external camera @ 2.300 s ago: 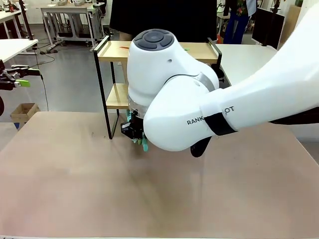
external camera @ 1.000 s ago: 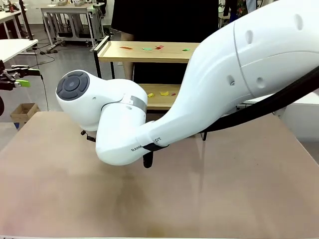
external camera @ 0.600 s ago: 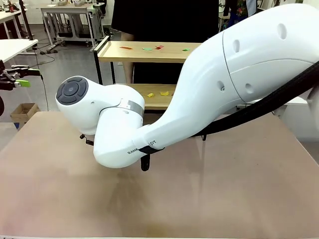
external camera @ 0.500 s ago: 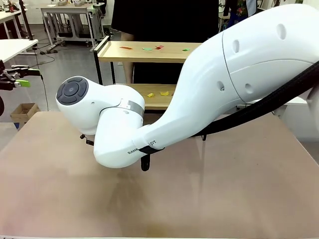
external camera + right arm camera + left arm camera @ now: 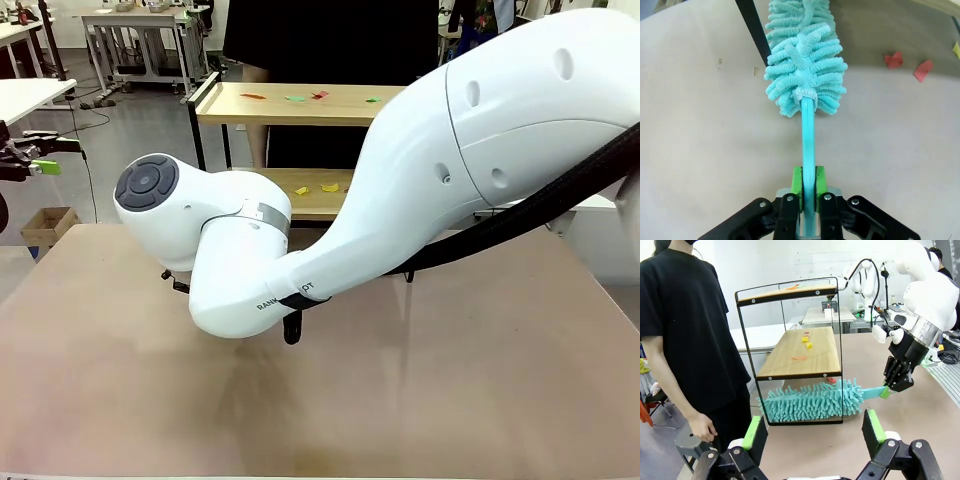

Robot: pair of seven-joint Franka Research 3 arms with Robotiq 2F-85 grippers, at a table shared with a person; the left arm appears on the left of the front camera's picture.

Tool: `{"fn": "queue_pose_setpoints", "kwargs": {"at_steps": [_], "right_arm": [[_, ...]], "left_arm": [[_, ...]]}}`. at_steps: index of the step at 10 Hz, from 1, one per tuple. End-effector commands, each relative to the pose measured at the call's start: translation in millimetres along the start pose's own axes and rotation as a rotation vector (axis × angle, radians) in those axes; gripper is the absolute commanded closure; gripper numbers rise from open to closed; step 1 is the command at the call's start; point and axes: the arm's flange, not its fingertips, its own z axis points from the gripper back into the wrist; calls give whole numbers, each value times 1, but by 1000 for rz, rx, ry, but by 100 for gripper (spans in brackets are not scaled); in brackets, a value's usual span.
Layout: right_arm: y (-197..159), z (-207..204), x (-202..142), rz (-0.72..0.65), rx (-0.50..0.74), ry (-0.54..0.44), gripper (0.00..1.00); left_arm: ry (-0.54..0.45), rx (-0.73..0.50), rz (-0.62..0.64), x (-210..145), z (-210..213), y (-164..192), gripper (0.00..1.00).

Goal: Clean the shelf.
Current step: Clean the specific section of the Shelf indicated by the human with the Duster.

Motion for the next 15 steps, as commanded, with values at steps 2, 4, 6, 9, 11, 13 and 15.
{"fn": "queue_pose_setpoints", "kwargs": {"at_steps": [2, 4, 6, 9, 11, 13, 15], "right_arm": [[-46, -12, -3, -9, 94, 109, 87], [-80, -8, -8, -40, 111, 106, 87], [-110, 1, -4, -84, 125, 88, 87], [-152, 3, 8, -133, 79, 107, 87], [-180, -3, 13, -117, 33, 131, 87], [-210, -6, 19, -107, -14, 162, 87], [-240, -11, 25, -103, -60, 195, 87]], "left_arm": [[-3, -2, -16, 2, 0, -1, 0], [-3, -2, -16, 2, 0, -1, 0], [-3, -2, -16, 2, 0, -1, 0], [-3, -2, -16, 2, 0, -1, 0], [-3, -2, -16, 2, 0, -1, 0], [-3, -2, -16, 2, 0, -1, 0], [-3, -2, -16, 2, 0, -1, 0]]}}
